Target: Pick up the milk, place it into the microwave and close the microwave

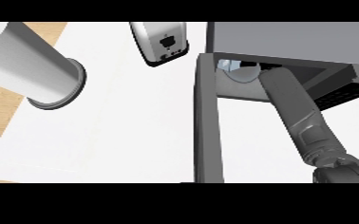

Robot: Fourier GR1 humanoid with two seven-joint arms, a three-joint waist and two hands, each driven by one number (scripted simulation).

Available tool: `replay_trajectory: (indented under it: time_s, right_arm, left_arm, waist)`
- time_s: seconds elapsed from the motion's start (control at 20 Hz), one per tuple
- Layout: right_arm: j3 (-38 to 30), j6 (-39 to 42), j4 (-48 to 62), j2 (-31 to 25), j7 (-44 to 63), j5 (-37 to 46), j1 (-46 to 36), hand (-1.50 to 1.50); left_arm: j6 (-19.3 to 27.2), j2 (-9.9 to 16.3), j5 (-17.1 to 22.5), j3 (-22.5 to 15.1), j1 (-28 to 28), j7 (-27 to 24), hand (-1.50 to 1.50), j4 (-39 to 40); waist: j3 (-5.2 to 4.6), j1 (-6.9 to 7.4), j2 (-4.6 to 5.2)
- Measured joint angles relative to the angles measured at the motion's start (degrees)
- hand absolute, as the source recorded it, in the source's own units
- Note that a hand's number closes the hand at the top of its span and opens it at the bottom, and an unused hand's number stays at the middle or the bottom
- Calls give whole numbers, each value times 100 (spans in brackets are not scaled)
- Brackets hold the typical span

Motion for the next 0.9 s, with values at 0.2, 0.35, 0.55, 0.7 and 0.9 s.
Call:
replay_trajectory:
  time_s: [0.2, 0.35, 0.55, 0.7, 0.9]
  right_arm:
    - [72, -135, 258, -42, -1, 146, -98, -150]
    - [37, -34, 387, -27, -84, 126, -134, -150]
    - [-53, 224, 494, -25, -258, 39, -166, -150]
    - [-148, 562, 529, -45, -464, -73, -183, -150]
    - [-311, 961, 555, 6, -765, -266, -141, -150]
  left_arm:
    - [43, 59, -97, 14, -174, 43, -150, -25]
    - [-11, 91, -179, -62, -276, 64, -150, 24]
    - [-74, 117, -274, -132, -367, 73, -150, 55]
    - [-51, 48, -402, -282, -448, 125, -150, 44]
    - [-102, -29, -540, -453, -499, 127, -150, 78]
  waist:
    - [4, 59, 25]
    - [6, 76, 35]
    - [8, 67, 24]
    - [11, 22, 10]
    - [9, -37, -28]
